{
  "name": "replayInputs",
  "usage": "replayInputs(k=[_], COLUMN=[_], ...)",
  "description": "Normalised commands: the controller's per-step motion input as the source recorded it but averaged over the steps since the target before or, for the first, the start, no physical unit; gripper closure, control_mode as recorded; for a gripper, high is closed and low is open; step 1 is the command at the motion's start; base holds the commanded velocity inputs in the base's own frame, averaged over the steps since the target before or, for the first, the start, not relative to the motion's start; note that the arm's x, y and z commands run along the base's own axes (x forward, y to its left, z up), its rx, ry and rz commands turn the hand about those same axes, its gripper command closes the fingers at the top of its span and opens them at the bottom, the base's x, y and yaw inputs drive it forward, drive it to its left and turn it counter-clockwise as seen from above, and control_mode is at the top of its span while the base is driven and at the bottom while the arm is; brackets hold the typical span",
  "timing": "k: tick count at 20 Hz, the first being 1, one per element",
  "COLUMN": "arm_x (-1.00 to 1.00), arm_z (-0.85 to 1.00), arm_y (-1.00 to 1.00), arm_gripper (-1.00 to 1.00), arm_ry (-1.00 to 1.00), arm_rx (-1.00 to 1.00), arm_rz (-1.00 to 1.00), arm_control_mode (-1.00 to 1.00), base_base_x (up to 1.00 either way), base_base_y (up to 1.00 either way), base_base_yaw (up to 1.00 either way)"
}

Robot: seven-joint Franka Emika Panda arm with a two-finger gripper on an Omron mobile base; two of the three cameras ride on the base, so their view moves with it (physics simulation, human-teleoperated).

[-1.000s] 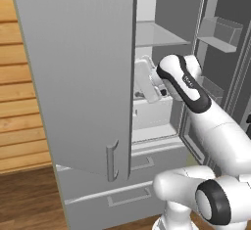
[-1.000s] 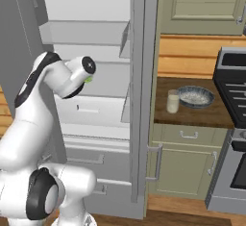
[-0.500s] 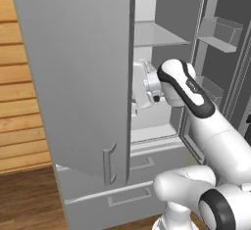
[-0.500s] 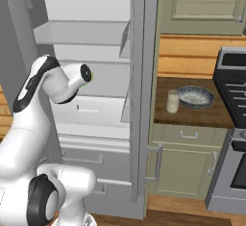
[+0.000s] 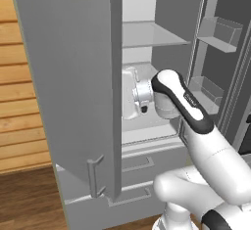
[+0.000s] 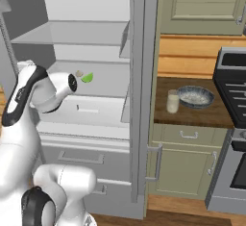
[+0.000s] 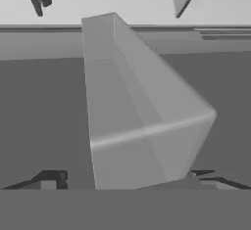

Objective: Grab a lemon wedge from the fridge and one ice cube from the ice bowl, and put them in the glass of lemonade.

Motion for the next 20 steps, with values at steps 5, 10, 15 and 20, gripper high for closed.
replayInputs(k=[5,10,15,20], arm_x=[-0.37,-0.50,-0.40,-0.15], arm_z=[0.00,0.00,0.00,0.00], arm_y=[0.74,0.80,0.83,0.75], arm_gripper=[-1.00,-1.00,-1.00,-1.00], arm_ry=[0.01,0.02,0.00,0.00], arm_rx=[0.04,0.01,0.01,0.00], arm_rz=[0.12,0.12,0.12,0.07], arm_control_mode=[-1.00,-1.00,-1.00,-1.00], base_base_x=[0.00,0.00,0.00,0.00], base_base_y=[0.00,0.00,0.00,0.00], base_base_yaw=[0.00,0.00,0.00,0.00])
